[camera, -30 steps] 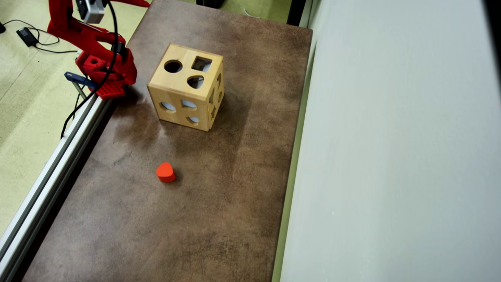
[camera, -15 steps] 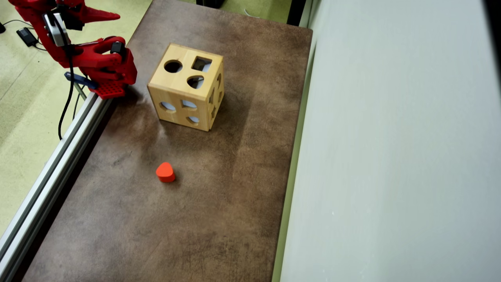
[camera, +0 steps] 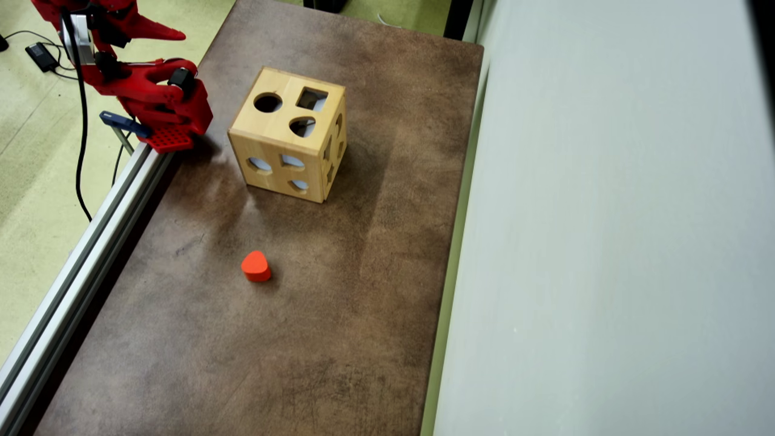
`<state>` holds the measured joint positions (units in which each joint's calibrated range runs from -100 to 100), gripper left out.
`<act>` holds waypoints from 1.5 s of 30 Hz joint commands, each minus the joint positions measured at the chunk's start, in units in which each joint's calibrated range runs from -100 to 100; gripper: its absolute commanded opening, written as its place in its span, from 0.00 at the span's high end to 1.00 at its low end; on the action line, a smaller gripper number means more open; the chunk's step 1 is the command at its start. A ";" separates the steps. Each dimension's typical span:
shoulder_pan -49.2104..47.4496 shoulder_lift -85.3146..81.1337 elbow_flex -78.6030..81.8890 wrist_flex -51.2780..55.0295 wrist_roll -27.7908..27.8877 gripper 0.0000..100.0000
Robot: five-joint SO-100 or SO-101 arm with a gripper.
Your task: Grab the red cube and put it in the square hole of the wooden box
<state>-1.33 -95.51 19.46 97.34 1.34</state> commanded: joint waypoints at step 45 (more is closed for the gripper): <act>7.72 0.09 0.58 0.33 0.44 0.98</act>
<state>6.58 -95.51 20.00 97.34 1.49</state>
